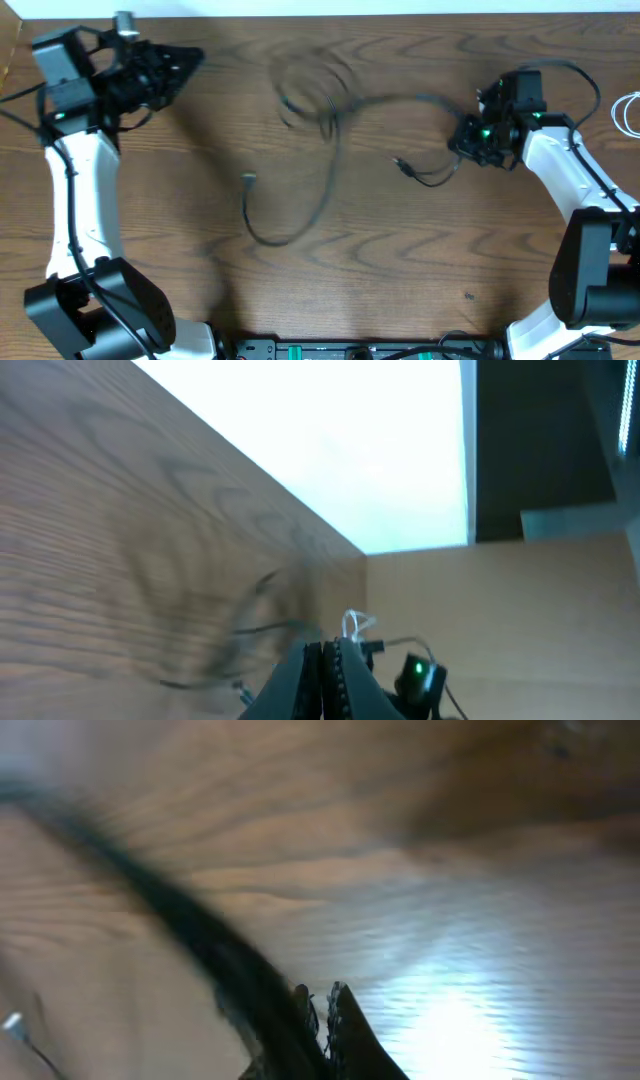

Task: Untangle cables
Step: 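Pull the grippers apart left and right, stretching the black cables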

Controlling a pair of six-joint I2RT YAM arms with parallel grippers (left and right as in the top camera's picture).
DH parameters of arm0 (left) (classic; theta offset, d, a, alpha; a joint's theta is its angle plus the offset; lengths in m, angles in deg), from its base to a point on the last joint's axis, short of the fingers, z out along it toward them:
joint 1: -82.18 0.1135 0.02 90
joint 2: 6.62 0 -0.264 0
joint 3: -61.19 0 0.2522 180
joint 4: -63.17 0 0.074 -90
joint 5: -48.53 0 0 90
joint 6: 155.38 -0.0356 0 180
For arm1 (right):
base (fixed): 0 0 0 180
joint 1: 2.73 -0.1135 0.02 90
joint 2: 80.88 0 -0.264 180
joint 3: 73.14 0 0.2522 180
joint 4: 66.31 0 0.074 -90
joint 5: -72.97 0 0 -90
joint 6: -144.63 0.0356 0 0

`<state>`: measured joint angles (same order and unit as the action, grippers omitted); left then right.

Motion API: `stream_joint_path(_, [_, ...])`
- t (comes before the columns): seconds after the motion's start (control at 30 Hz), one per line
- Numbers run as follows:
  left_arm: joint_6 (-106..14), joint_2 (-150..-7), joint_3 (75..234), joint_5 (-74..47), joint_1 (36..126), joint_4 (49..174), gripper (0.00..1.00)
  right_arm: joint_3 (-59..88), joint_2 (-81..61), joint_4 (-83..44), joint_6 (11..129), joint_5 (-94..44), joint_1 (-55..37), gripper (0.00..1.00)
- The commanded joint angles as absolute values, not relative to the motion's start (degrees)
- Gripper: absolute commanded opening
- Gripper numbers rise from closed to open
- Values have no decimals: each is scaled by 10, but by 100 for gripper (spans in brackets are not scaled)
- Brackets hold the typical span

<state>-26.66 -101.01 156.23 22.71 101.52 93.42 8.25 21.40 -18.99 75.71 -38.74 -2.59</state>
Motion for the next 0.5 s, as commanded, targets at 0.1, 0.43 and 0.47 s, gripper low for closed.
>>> stream_joint_path(0.1, [-276,-1008,1569,220,968,934,7,82,214,-223,599,-511,-52,20])
stream_joint_path(0.43, [-360,-1008,1569,78,855,1018,7,135,206,-121,592,-508,-54,58])
stream_joint_path(0.47, [-369,-1008,1569,35,841,1034,7,144,203,-100,592,-498,-54,67])
